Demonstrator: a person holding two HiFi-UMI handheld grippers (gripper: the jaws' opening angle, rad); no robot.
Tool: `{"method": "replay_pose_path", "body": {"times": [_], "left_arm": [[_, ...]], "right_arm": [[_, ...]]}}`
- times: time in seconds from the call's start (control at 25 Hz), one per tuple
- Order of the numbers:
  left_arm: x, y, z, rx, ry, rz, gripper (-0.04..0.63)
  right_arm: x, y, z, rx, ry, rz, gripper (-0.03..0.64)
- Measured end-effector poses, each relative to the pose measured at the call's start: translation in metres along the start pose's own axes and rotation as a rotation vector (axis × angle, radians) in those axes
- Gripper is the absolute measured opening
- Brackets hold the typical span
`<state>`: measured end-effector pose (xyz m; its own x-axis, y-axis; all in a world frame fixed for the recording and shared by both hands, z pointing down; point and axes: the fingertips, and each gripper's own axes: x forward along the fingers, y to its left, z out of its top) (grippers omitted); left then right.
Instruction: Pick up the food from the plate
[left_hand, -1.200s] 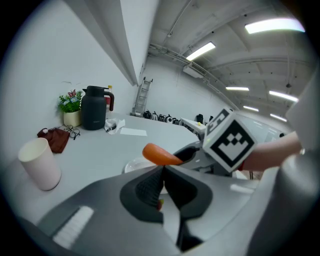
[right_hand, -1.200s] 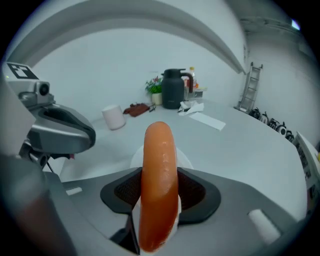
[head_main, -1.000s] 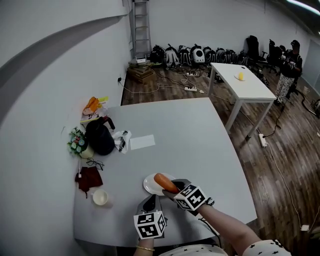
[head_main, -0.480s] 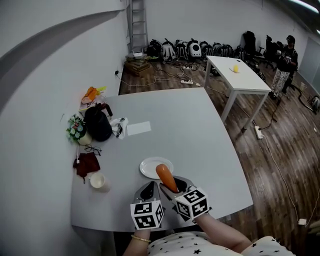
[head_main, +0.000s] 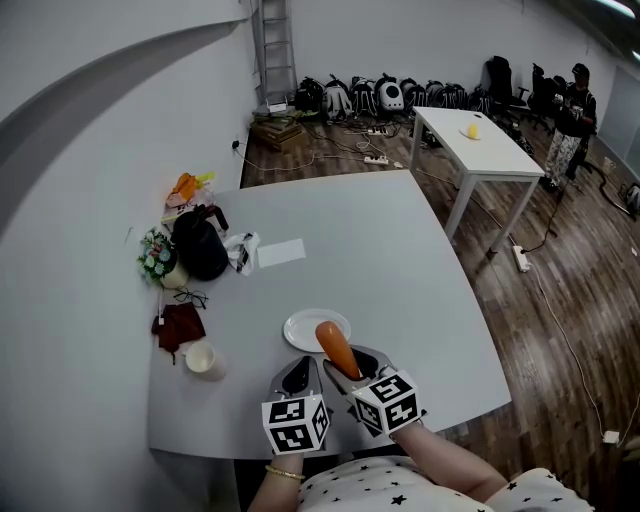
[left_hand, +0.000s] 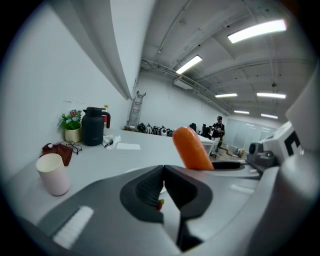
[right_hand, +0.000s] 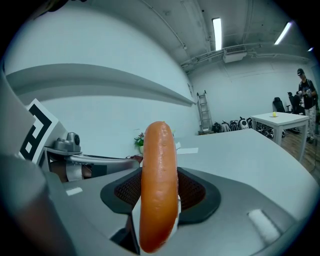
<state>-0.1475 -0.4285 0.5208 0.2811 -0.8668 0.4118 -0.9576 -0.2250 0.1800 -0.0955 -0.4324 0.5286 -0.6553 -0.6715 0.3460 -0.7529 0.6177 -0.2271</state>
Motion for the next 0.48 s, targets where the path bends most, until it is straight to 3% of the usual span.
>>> {"method": "replay_pose_path", "body": {"times": [0.48], "left_arm": [[-0.0010, -0.0001, 0.0046, -0.001, -0.013, -0.002, 0.008]], "right_arm": [[-0.0033, -0.0007, 0.0050, -0.006, -0.016, -0.012, 0.199]]}}
